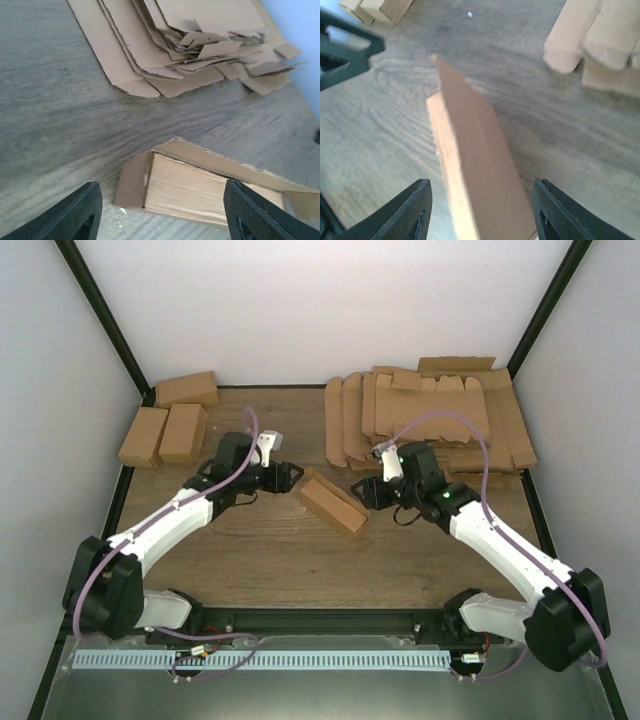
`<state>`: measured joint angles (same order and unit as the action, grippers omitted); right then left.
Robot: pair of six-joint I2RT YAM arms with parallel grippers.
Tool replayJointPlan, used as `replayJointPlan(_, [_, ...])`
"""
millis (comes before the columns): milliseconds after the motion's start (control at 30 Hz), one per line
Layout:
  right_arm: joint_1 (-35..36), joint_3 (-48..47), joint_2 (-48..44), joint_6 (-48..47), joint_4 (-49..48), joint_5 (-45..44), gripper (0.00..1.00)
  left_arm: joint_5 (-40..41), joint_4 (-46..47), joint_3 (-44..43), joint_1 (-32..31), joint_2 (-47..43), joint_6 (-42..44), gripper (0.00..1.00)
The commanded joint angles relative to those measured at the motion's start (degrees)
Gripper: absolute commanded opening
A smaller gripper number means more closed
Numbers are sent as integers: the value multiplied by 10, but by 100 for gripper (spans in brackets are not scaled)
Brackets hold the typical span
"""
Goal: Fold the paper box
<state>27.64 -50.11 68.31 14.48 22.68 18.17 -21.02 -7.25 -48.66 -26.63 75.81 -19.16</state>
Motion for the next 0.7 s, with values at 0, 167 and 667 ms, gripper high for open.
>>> replayJointPlan(0, [36,27,-51,62,75,-52,60,23,-34,-45,1,41,97,72])
replayJointPlan(167, [38,58,-79,132,107,-70,70,29,-30,-75,0,73,127,79])
replayJointPlan(667, [40,110,-122,200,92,-3,69,18,-70,-129,-31,153,220,62])
